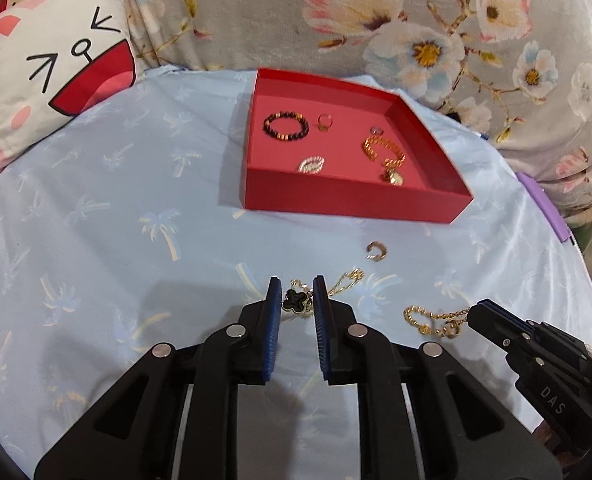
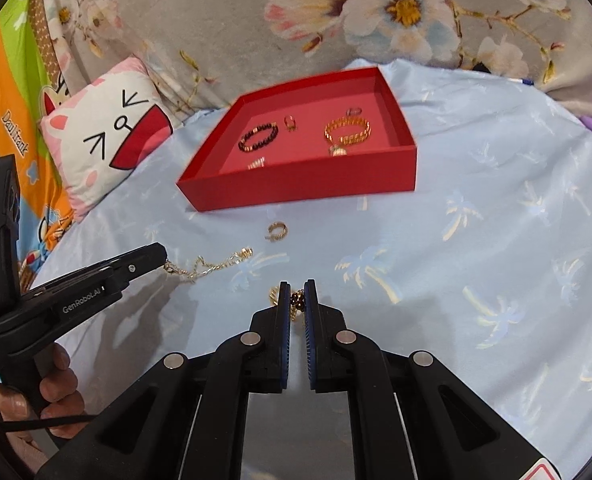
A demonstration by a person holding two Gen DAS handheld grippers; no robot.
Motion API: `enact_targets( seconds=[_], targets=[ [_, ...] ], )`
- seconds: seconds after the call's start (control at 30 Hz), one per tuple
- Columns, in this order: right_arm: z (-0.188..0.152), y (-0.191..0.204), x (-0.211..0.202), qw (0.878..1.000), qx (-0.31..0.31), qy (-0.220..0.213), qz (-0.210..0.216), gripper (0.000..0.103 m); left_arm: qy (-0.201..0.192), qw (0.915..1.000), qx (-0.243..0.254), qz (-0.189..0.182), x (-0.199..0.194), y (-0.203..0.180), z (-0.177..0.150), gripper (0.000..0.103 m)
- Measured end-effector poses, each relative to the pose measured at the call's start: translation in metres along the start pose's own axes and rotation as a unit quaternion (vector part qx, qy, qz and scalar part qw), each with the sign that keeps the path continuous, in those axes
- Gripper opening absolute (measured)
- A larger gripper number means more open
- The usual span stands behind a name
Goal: Organize jewelry
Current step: 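Close the right tool on the gold chain bracelet while the left tool closes on the black clover chain, then carry both chains into the red box and open both tools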
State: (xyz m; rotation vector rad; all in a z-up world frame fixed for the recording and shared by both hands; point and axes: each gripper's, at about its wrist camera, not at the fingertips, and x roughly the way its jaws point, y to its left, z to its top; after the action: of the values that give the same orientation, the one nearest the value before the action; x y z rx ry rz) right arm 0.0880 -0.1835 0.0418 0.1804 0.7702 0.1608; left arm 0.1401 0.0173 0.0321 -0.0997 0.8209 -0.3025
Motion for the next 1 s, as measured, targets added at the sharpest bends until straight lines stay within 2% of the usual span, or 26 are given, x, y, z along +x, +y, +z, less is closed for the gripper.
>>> enact_targets(
  seconds=[0.33, 0.6, 0.77, 1.0],
  targets=[
    [0.046, -0.004, -0.053, 0.998, -0.001, -0.066, -0.002, 0.006, -0.054, 0.9979, 0.016, -0.032, -0.053, -0.017, 0.036, 0.015],
    [0.105, 0.001, -0.073, 0.993, -0.026, -0.116, -0.013, 0.006, -0.107, 0.9931, 0.041, -0.026, -0.069, -0.031, 0.085, 0.015],
    [0.140, 0.006, -0.066, 0.990, -0.041, -0.130, -0.017, 0.006, -0.130, 0.9901, 0.047, -0.022, -0.064, -0.038, 0.121, 0.015],
    [0.182, 0.005, -0.028, 0.993, -0.032, -0.117, 0.009, 0.006, -0.150, 0.9871, 0.055, -0.010, -0.045, -0.047, 0.166, 0.015]
  ],
)
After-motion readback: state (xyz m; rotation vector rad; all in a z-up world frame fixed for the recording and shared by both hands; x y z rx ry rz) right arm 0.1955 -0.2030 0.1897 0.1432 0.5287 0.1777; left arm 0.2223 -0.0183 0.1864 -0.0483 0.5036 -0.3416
